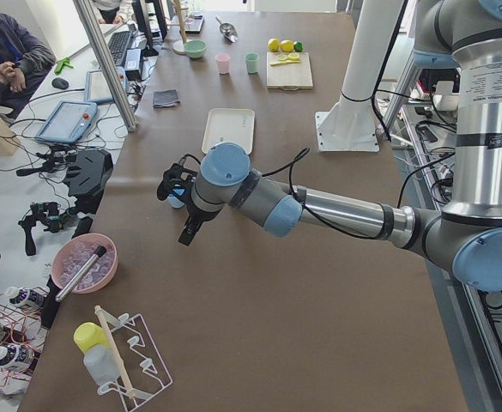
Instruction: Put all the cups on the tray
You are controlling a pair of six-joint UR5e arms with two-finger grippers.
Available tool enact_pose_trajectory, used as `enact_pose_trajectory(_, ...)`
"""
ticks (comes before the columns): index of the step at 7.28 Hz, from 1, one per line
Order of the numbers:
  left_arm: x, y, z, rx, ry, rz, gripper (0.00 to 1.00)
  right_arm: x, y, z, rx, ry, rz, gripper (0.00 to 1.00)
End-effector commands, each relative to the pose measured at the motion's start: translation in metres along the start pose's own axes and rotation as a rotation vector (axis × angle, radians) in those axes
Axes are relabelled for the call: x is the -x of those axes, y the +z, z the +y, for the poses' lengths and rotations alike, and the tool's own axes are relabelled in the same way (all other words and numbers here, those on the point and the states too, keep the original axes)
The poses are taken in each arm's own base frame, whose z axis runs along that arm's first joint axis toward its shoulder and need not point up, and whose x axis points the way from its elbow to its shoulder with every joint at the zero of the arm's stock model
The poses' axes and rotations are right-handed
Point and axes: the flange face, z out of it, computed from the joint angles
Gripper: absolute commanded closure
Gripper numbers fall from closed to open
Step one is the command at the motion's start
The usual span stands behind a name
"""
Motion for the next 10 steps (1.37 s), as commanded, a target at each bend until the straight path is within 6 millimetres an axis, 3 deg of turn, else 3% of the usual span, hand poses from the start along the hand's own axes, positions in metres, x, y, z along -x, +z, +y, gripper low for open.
enact_pose_trajectory(1, -0.031, 0.015, 0.004, 0.041, -0.046, 0.149, 0.02, 0.034, 0.006, -0.028, 0.002, 0.101, -0.057, 0.00)
enact_pose_trajectory(2, -0.047, 0.047, 0.007, 0.073, -0.037, 0.126, 0.01, 0.062, 0.020, -0.035, 0.018, 0.154, -0.050, 0.00)
enact_pose_trajectory(4, -0.103, 0.124, 0.019, 0.113, -0.112, 0.070, 0.01, 0.141, 0.053, -0.052, 0.007, 0.248, 0.022, 0.00)
enact_pose_trajectory(5, -0.131, 0.162, 0.031, 0.122, -0.131, 0.039, 0.02, 0.165, 0.070, -0.053, 0.013, 0.242, 0.044, 0.00)
enact_pose_trajectory(8, -0.190, 0.239, 0.042, 0.149, -0.121, -0.003, 0.03, 0.173, 0.078, -0.053, 0.026, 0.243, 0.039, 0.00)
enact_pose_trajectory(9, -0.196, 0.266, 0.048, 0.157, -0.102, -0.034, 0.03, 0.173, 0.079, -0.053, 0.026, 0.242, 0.041, 0.00)
enact_pose_trajectory(10, -0.196, 0.287, 0.056, 0.169, -0.086, -0.061, 0.10, 0.171, 0.079, -0.052, 0.026, 0.244, 0.042, 0.00)
